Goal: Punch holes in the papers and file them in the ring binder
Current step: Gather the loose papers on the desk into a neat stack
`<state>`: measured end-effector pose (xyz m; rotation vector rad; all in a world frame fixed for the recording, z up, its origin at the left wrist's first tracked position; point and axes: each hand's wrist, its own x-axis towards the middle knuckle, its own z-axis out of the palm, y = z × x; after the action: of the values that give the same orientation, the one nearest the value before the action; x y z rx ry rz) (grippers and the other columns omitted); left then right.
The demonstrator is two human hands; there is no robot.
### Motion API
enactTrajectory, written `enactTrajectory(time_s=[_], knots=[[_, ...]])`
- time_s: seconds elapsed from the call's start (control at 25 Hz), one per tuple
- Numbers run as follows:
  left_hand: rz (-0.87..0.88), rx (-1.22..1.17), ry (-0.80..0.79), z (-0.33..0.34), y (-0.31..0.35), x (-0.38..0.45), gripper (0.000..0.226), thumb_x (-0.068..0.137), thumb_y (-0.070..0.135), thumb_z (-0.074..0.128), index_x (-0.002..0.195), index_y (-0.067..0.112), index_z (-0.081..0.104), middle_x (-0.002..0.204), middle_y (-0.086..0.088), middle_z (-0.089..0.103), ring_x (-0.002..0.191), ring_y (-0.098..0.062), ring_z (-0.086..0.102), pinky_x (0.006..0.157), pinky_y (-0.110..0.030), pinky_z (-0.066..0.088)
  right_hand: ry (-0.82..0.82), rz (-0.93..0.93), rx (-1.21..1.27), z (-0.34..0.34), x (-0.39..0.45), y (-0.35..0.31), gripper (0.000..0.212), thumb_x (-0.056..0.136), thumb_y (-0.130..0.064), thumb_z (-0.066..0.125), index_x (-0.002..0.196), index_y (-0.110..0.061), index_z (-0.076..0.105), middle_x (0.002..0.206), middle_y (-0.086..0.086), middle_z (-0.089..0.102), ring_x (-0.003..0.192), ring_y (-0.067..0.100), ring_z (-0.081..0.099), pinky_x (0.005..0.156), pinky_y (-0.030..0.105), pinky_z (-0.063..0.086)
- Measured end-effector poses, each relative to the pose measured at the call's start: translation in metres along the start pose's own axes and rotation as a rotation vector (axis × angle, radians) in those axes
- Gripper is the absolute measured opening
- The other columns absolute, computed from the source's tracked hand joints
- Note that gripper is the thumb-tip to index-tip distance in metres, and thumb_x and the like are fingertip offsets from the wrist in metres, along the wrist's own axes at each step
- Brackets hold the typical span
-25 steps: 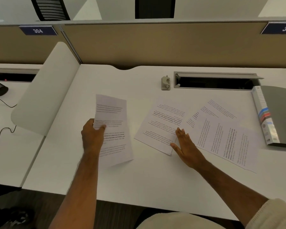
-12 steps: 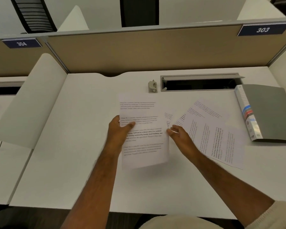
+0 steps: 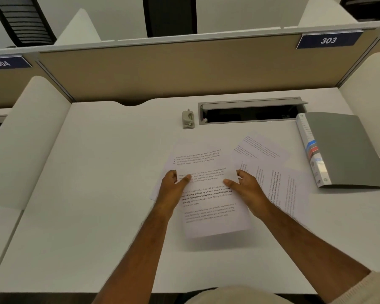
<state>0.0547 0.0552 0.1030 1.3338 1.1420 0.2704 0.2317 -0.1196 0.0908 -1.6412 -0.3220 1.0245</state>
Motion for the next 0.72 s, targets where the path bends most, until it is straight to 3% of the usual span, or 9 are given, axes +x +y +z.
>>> enactTrajectory(time_s=[0.12,0.2,0.28,0.36,0.48,0.56,0.72], knots=[[0.010,0.076,0.162,0.004,-0.016,0.008,0.025,0.102,0.034,0.059,0.121,0.017,0.060,0.122,0.000,0.066,0.113,-0.024,0.066,0.089,-0.036,0.057,0.035,-0.004,-0.015,-0.012,0.004,-0.002,0.042,0.087,-0.024,0.078,0.126,-0.019,0.063,0.114,0.000,0.075,0.097,0.020,0.075,0.088,0.048,0.060],[0.064,0.289,0.238,0.005,-0.029,0.011,0.031,0.103,0.031,0.058,0.130,0.016,0.058,0.131,-0.003,0.059,0.124,-0.028,0.059,0.095,-0.038,0.054,0.054,-0.015,-0.032,-0.022,0.007,-0.003,0.042,0.087,-0.024,0.077,0.127,-0.018,0.063,0.114,0.000,0.075,0.096,0.020,0.075,0.088,0.046,0.060],[0.106,0.605,0.200,0.007,-0.044,0.012,0.050,0.100,0.036,0.061,0.145,0.016,0.049,0.149,-0.006,0.048,0.137,-0.031,0.046,0.111,-0.046,0.045,0.061,-0.017,-0.053,-0.031,0.011,-0.004,0.042,0.087,-0.026,0.077,0.126,-0.019,0.063,0.114,0.000,0.075,0.096,0.020,0.075,0.088,0.047,0.060],[0.134,0.862,0.115,0.012,-0.057,0.012,0.069,0.101,0.047,0.055,0.158,0.015,0.033,0.165,-0.007,0.030,0.149,-0.032,0.031,0.122,-0.049,0.026,0.073,-0.016,-0.075,-0.037,0.014,-0.006,0.040,0.087,-0.027,0.077,0.124,-0.020,0.064,0.112,-0.001,0.076,0.094,0.020,0.075,0.087,0.047,0.060],[0.110,1.031,0.039,0.016,-0.074,0.009,0.081,0.102,0.061,0.037,0.165,0.019,0.009,0.173,-0.005,0.006,0.158,-0.031,0.012,0.126,-0.054,0.002,0.092,-0.024,-0.103,-0.044,0.021,-0.010,0.040,0.087,-0.028,0.077,0.124,-0.020,0.064,0.110,-0.002,0.076,0.091,0.018,0.076,0.085,0.046,0.061],[0.105,1.095,0.051,0.010,-0.084,0.009,0.082,0.101,0.068,0.028,0.165,0.023,0.004,0.173,-0.005,0.004,0.159,-0.031,0.007,0.126,-0.058,0.000,0.099,-0.033,-0.112,-0.046,0.025,-0.011,0.041,0.087,-0.029,0.077,0.125,-0.021,0.064,0.111,-0.002,0.076,0.092,0.018,0.076,0.086,0.045,0.061],[0.106,1.124,0.126,-0.020,-0.093,0.014,0.092,0.090,0.081,0.017,0.164,0.026,0.013,0.171,-0.005,0.017,0.157,-0.035,0.012,0.124,-0.062,0.004,0.094,-0.042,-0.119,-0.046,0.031,-0.012,0.042,0.087,-0.029,0.077,0.126,-0.021,0.063,0.112,-0.002,0.075,0.094,0.018,0.075,0.085,0.044,0.061]])
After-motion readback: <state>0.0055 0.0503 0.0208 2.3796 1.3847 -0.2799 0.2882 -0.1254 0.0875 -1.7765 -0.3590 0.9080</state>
